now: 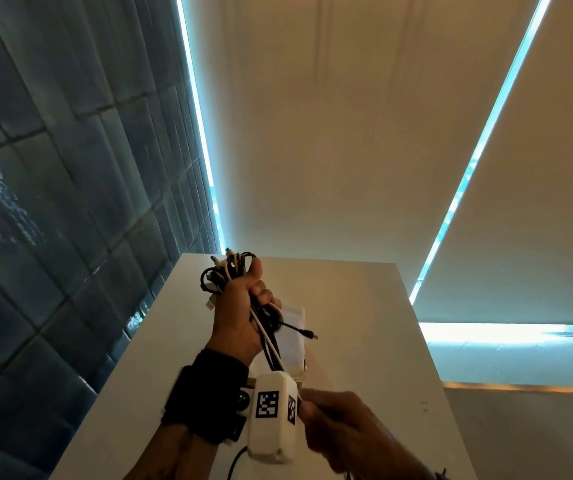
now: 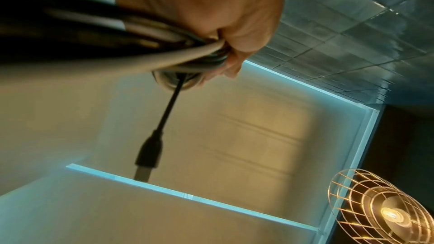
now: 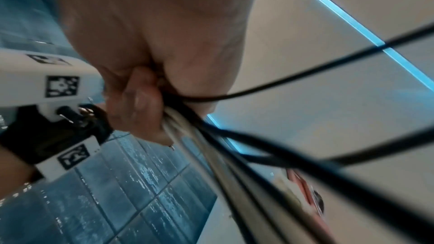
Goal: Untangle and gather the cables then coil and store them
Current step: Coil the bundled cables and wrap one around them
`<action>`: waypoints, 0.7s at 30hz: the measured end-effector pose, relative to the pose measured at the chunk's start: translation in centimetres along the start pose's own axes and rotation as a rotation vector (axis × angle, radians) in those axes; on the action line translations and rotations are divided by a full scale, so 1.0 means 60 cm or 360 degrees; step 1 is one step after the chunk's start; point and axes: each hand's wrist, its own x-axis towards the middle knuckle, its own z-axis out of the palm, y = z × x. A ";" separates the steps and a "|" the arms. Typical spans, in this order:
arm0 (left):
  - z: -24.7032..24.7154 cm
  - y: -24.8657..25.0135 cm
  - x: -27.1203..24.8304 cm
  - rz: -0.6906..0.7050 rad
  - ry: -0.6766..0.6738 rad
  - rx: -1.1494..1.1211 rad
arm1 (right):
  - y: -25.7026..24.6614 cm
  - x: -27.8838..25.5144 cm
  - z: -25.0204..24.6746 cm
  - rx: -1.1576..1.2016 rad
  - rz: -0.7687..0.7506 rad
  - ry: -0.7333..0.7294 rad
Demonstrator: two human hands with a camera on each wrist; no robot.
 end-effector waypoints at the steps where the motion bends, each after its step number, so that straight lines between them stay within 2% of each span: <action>1: 0.001 0.001 -0.003 -0.0009 -0.0028 -0.0001 | 0.008 0.002 -0.003 0.0053 0.0025 -0.0035; 5: -0.002 0.002 -0.025 -0.0118 -0.0240 0.0103 | -0.001 0.003 -0.044 -0.0012 0.0093 -0.0087; 9: -0.025 0.006 -0.042 -0.0247 -0.0465 0.0271 | -0.024 -0.009 -0.109 -0.0354 0.0169 -0.0110; 12: -0.041 -0.001 -0.058 -0.0364 -0.0658 0.0485 | -0.050 -0.014 -0.138 -0.0475 0.0193 -0.0117; 14: -0.044 -0.013 -0.071 -0.0408 -0.0728 0.0625 | -0.067 -0.014 -0.147 -0.0512 0.0136 -0.0038; 17: -0.041 -0.028 -0.078 -0.0439 -0.0770 0.0792 | -0.103 -0.007 -0.152 -0.0623 -0.0058 0.0205; 21: -0.037 -0.034 -0.077 -0.0459 -0.0927 0.0935 | -0.144 0.024 -0.151 -0.0978 -0.0256 0.0374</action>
